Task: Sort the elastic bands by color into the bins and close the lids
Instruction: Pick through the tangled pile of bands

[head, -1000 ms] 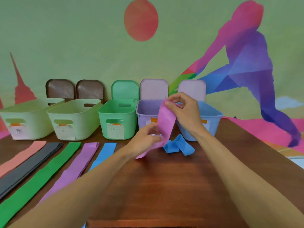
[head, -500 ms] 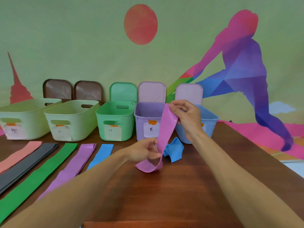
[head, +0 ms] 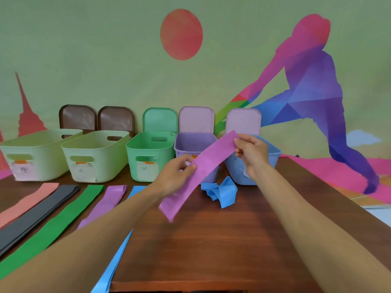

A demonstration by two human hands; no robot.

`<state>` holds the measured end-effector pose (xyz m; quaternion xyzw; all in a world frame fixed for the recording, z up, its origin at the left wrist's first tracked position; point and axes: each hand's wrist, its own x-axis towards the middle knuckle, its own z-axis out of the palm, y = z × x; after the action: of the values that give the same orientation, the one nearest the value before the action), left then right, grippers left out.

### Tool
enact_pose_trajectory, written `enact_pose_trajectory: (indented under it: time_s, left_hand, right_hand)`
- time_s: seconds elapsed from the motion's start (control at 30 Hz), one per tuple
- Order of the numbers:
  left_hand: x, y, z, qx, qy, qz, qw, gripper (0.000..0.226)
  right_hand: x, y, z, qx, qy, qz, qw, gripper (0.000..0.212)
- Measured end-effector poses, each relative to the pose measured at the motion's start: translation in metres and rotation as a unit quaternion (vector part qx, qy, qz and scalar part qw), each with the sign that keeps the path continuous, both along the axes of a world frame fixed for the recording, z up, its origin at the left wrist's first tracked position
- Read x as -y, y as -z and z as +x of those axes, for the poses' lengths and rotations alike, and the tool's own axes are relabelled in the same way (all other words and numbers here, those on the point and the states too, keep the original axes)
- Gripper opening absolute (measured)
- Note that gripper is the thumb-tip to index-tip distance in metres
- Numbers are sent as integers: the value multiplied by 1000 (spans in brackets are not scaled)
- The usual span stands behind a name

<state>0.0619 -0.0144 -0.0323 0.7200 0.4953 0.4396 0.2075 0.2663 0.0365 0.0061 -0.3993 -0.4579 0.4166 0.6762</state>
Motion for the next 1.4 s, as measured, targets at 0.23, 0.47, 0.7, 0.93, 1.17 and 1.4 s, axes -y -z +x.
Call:
enact_pose_trajectory:
  time_s: [0.23,0.47,0.7,0.93,1.17,1.4]
  left_hand:
    - [23,4,-25,-58,27,-150,987,35]
    - [58,1,-75,-42,42,-231,971,20]
    - [97,7,-145,-6,19,-267,964,13]
    - [130,21,-202,108,0,-308,945,16]
    - [139,40,-232,162,24,-386,908,37]
    - [134,48,-242,176,3,-448,876,20]
  right_hand:
    - [-3,-2,-26,158,115,61,979,9]
    - [-1,-3,-63,211,148,84,963,6]
    - [-19,13,-132,187,24,19,982,25]
    - [-26,41,-212,284,-26,15,958,9]
    - [-27,70,-275,468,-54,68,880,11]
    - [-38,97,-307,539,-90,85,833,7]
